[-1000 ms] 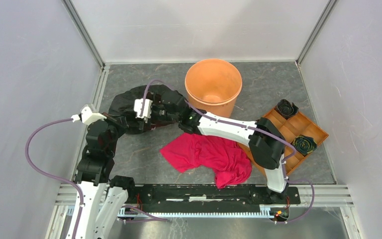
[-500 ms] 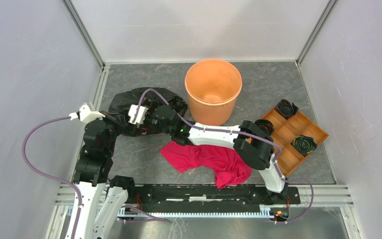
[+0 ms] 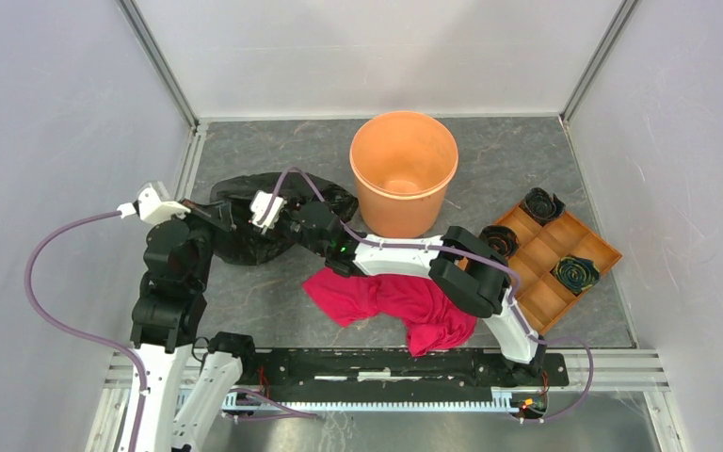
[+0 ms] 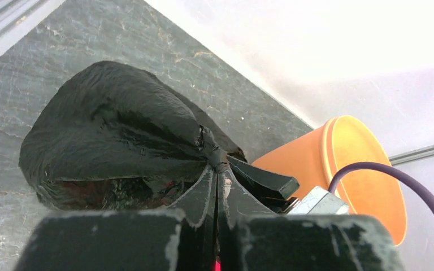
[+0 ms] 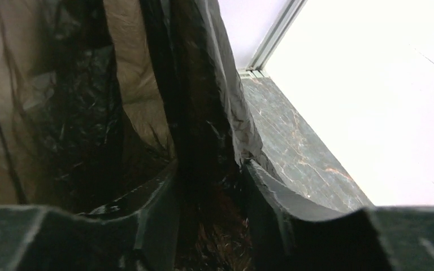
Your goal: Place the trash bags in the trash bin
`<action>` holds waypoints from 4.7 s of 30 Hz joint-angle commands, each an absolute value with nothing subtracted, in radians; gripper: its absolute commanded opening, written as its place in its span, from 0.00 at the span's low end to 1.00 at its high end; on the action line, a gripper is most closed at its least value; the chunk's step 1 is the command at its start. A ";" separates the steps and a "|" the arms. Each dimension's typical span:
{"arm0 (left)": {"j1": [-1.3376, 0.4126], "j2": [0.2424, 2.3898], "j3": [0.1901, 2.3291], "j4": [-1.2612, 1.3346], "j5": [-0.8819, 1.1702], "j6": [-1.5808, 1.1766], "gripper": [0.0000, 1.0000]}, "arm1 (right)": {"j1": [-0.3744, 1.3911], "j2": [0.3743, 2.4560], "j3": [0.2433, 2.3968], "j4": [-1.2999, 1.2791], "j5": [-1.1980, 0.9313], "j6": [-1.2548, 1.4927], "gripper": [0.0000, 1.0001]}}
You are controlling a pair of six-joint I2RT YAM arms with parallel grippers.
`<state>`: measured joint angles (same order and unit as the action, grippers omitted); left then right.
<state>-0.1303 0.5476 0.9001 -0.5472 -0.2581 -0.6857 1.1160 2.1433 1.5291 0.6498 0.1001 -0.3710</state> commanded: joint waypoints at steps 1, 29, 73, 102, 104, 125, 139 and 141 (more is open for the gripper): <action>-0.126 0.556 0.982 -0.554 -0.262 -0.609 0.02 | 1.088 2.139 1.540 0.743 0.070 -0.345 0.51; -0.126 0.754 1.157 -0.608 -0.276 -0.536 0.62 | 0.956 1.902 1.723 0.249 0.186 0.223 0.00; -0.591 0.671 0.410 -0.172 -0.006 -0.922 1.00 | 0.936 1.933 1.683 0.277 0.443 0.191 0.00; -0.842 0.743 0.533 -0.421 -0.631 -0.958 0.13 | 0.916 1.876 1.690 0.235 0.226 0.103 0.00; -0.842 0.658 0.630 -0.505 -0.671 -0.885 0.03 | 0.916 1.831 1.683 0.213 0.199 0.035 0.00; -0.841 1.294 2.025 -0.473 -0.294 -0.250 0.02 | 0.897 1.314 1.817 0.019 0.488 -0.382 0.00; -0.709 1.556 2.181 -0.364 0.007 -0.420 0.02 | 0.833 1.319 1.853 -0.091 0.591 -0.390 0.00; -0.690 1.590 2.192 -0.328 0.114 -0.452 0.02 | 0.816 1.320 1.842 -0.099 0.524 -0.358 0.00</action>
<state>-0.7296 1.5459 2.1437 -0.4347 -0.1059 -0.3523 0.8406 1.3365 1.8534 -0.0929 0.5617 -0.3779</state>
